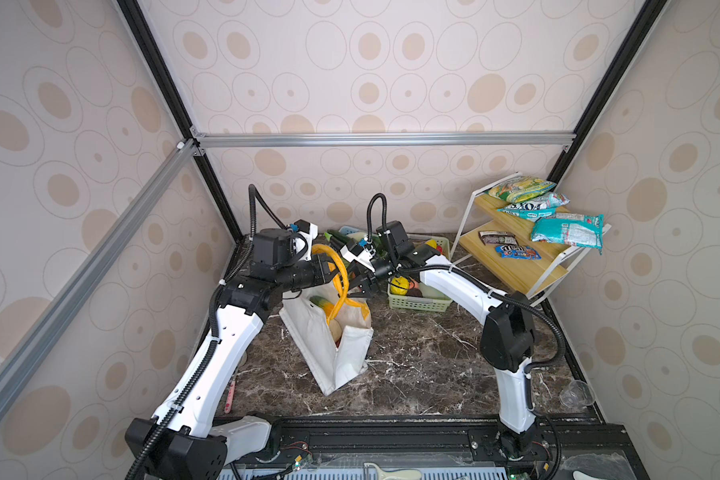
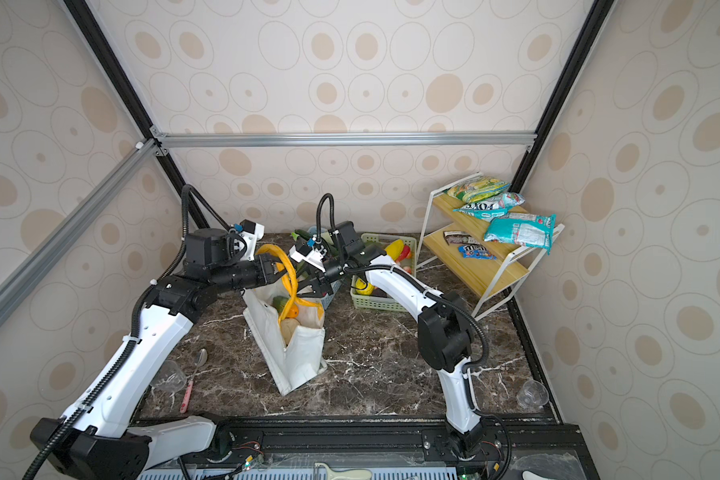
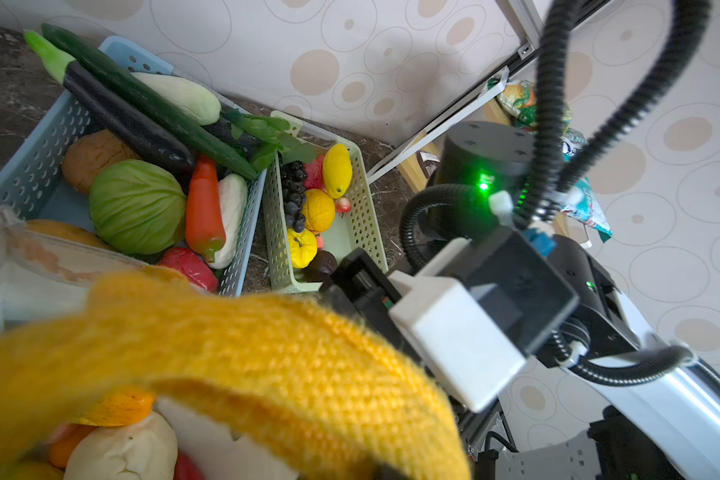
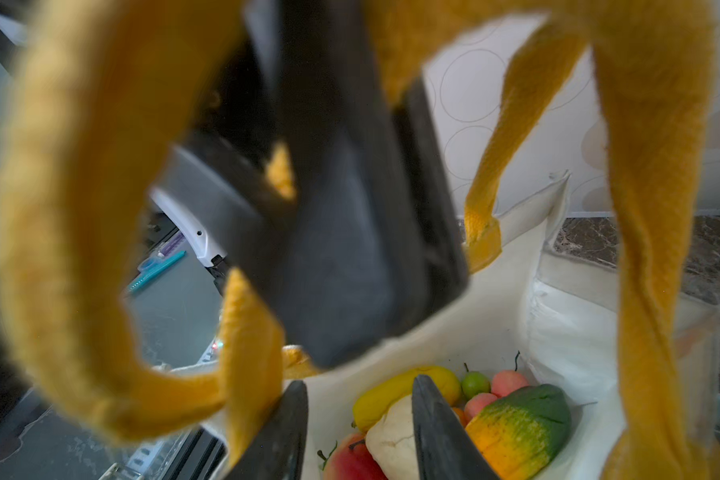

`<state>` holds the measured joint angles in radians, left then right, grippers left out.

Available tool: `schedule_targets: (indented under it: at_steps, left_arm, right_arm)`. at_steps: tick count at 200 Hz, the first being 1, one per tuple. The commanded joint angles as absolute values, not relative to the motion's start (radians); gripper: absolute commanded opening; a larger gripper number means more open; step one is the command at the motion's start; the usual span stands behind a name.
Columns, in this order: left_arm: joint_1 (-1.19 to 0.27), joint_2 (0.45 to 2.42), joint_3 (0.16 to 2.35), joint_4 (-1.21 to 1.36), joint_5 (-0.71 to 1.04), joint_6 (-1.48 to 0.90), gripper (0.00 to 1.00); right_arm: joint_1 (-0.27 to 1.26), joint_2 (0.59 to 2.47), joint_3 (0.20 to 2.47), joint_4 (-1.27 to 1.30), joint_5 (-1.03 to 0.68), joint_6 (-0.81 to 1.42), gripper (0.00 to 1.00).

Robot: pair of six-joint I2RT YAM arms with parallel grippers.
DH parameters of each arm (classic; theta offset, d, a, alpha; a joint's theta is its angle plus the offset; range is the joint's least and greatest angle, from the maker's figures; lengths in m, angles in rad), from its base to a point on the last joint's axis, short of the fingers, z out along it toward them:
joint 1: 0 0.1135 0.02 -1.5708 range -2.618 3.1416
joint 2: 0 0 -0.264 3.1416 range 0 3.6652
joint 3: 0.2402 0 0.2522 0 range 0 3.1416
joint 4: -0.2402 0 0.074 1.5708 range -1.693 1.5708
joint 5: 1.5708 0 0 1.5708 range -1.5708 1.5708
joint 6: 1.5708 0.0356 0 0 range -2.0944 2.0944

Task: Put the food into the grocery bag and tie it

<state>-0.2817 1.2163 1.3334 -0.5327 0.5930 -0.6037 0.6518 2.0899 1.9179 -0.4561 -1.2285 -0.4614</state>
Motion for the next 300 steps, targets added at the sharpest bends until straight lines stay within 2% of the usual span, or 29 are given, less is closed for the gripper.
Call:
schedule_targets:
  at_steps: [1,36,79,106,122,146,164,176,213,247,300]
  left_arm:
    - [-0.282,1.193,1.348,-0.487,0.644,-0.571,0.09]
    - [-0.281,1.195,1.354,-0.459,0.674,-0.593,0.08]
    - [-0.275,1.191,1.350,-0.446,0.668,-0.605,0.09]
    - [-0.255,1.186,1.317,-0.399,0.682,-0.630,0.09]
    - [-0.247,1.185,1.301,-0.376,0.687,-0.637,0.09]
    - [-0.239,1.178,1.270,-0.337,0.686,-0.657,0.09]
    - [-0.238,1.173,1.258,-0.329,0.681,-0.668,0.09]
    - [-0.236,1.166,1.253,-0.323,0.681,-0.673,0.09]
    - [-0.236,1.155,1.250,-0.307,0.703,-0.690,0.07]
    - [-0.234,1.146,1.259,-0.306,0.716,-0.693,0.06]
    - [-0.223,1.158,1.275,-0.302,0.727,-0.689,0.06]
  right_arm:
    - [0.665,2.107,1.954,-0.559,-1.277,-0.540,0.43]
    - [0.663,2.092,1.944,-0.634,-1.280,-0.643,0.43]
    - [0.665,2.072,1.987,-0.951,-1.420,-0.932,0.41]
    - [0.673,2.005,1.904,-0.950,-1.427,-0.967,0.41]
    - [0.681,1.955,1.824,-0.813,-1.413,-0.864,0.43]
    - [0.720,1.862,1.614,-0.354,-1.284,-0.555,0.47]
    - [0.727,1.833,1.516,-0.033,-1.265,-0.331,0.51]
    - [0.734,1.826,1.461,0.191,-1.195,-0.168,0.52]
    - [0.750,1.886,1.451,0.510,-1.077,0.070,0.55]
    - [0.762,1.933,1.468,0.679,-1.101,0.194,0.56]
    - [0.783,1.873,1.442,0.430,-1.180,-0.025,0.56]
